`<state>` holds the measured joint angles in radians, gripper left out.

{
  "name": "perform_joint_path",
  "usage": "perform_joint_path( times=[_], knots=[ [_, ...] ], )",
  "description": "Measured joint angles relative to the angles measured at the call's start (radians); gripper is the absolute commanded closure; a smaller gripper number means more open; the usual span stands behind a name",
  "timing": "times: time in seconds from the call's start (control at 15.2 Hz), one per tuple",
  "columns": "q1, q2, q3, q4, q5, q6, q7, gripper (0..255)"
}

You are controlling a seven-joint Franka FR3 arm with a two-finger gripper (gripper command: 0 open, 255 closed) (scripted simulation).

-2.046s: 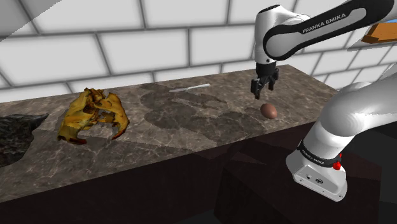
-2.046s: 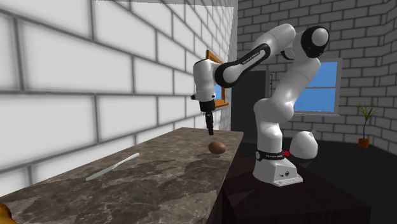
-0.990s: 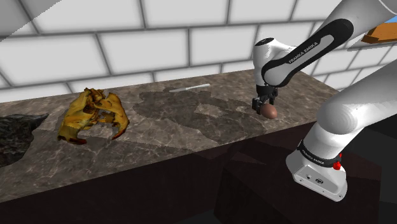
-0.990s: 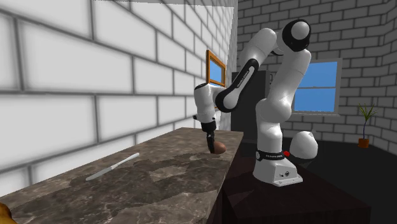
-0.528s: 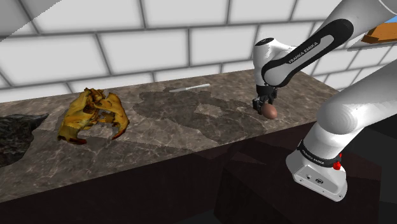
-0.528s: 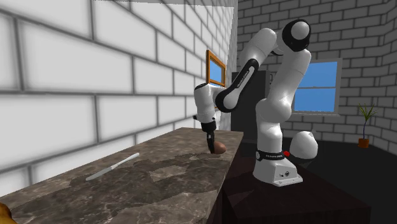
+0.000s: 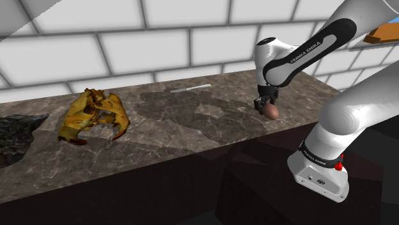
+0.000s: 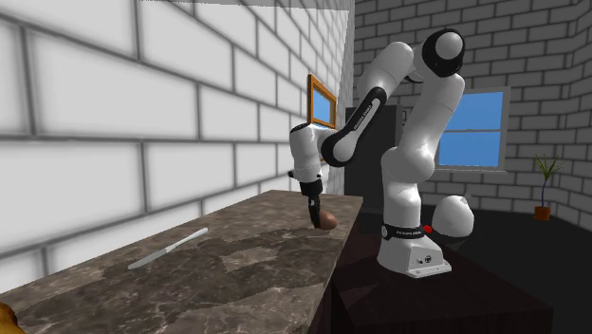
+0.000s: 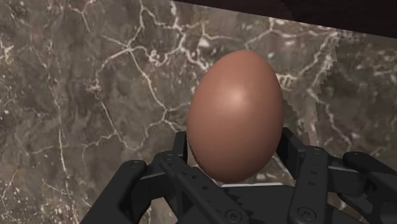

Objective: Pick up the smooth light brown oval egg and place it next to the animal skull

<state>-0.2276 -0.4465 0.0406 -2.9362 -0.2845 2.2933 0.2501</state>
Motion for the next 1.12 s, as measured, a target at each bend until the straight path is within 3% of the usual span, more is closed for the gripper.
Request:
perform_joint_path(
  times=[1.12],
  knots=[
    [0.033,-0.206,-0.006,0.107,0.061,-0.307,-0.076,255]
  ],
)
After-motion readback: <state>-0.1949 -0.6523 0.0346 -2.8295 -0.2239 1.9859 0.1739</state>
